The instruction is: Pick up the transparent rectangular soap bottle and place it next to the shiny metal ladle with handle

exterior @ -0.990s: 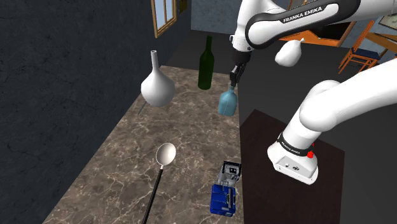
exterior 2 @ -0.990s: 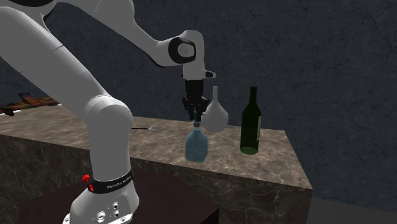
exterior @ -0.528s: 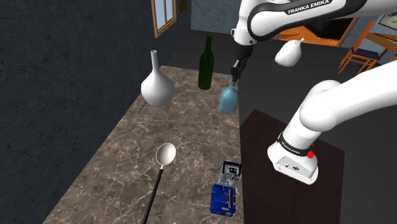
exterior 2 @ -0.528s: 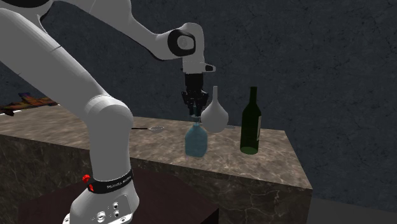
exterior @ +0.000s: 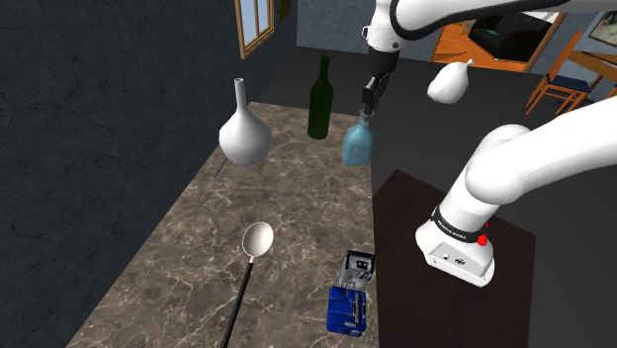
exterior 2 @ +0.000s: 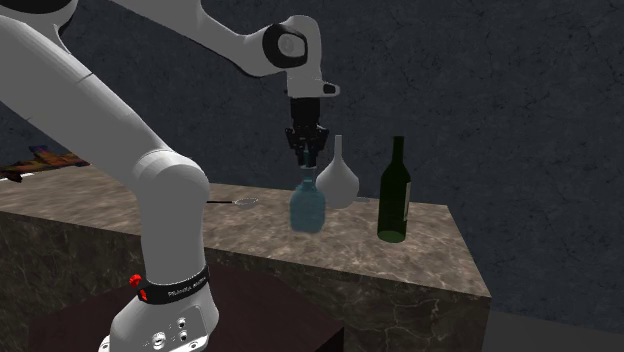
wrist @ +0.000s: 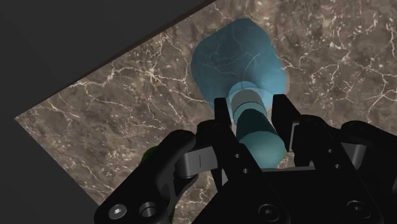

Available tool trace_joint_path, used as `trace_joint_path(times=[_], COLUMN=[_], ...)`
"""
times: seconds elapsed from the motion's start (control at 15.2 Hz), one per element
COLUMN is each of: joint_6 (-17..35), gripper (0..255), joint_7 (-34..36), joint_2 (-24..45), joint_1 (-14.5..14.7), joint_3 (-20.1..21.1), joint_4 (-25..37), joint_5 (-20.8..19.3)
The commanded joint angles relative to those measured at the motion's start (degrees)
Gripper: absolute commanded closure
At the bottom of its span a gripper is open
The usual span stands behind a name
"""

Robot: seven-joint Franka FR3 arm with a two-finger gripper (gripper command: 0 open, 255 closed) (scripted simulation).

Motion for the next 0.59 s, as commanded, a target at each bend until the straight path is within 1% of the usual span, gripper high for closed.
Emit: trace_joint_path(times=[0.0,0.53], joint_6=[-1.67,-7.86], gripper=[255,255], joint_7=[-0.07,-0.3], joint_2=[-0.16,-0.27], joint_1=[0.01,0.02], joint_3=[0.02,0.08], joint_4=[1.51,7.6], joint_5=[0.03,0.13])
